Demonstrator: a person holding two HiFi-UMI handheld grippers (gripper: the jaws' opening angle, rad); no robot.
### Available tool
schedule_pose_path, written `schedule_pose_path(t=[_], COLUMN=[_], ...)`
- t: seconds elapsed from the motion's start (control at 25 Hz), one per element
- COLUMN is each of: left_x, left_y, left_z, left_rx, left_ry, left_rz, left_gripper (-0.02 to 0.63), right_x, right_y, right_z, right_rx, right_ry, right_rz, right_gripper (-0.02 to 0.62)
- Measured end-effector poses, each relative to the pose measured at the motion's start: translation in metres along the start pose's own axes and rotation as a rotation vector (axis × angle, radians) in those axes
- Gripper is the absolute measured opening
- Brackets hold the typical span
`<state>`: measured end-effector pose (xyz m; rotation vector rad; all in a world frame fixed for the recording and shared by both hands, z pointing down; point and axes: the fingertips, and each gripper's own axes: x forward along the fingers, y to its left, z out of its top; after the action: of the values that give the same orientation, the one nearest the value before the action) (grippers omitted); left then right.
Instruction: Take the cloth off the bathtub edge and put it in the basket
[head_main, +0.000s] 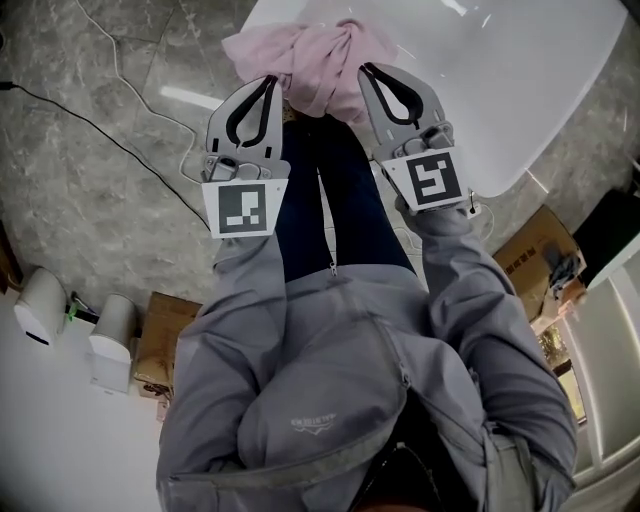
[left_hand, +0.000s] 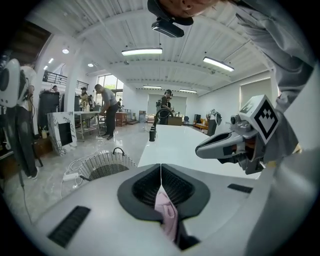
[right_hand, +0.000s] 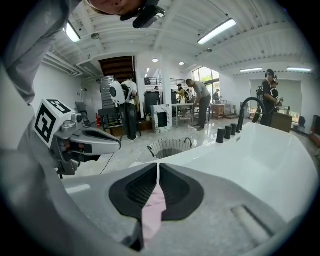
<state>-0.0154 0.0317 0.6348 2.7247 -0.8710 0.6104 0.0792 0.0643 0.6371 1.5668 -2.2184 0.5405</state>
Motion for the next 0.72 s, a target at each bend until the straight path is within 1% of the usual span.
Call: schedule_pose_path(t=[0.12, 0.28, 0.36, 0.4, 0.48, 0.56, 0.72], left_x=[0.007, 0.015, 0.018, 0.02, 0.024, 0.027, 0.034], left_y=[-0.003, 0.001, 0.001, -0.001, -0.004, -0.006, -0.008], left_z=[-0.015, -0.034, -0.041, -0.044, -0.051, -0.059, -0.077], left_rx=[0.011, -0.008, -0.017, -0.019, -0.024, -0.025, 0.0], left_ry=[0.039, 0.075, 0.092, 0.102, 0.128, 0.158, 0.23], left_rz=[-0.016, 0.002, -0.005, -0.017, -0.046, -0.068, -0.097], left_gripper=[0.006, 0.006, 0.015, 0.037, 0.195, 0.227, 0.295], right_x=[0.004, 0.009, 0.012, 0.012, 0.013, 0.014, 0.015], right_y=[-0.001, 0.0, 0.001, 0.002, 0.004, 0.005, 0.002], right_z=[-0.013, -0.034, -0.043, -0.047, -0.055, -0.064, -0.088], right_rx=[0.036, 0.065, 0.073, 0.07, 0.065, 0.065, 0.045], right_ry=[0.021, 0.083, 0.114, 0.13, 0.163, 0.2, 0.292], right_rz=[0.022, 0.04, 0.059, 0.068, 0.09, 0.11, 0.136], right_gripper=[0.009, 0.022, 0.042, 0.063, 0.136, 0.24, 0.366])
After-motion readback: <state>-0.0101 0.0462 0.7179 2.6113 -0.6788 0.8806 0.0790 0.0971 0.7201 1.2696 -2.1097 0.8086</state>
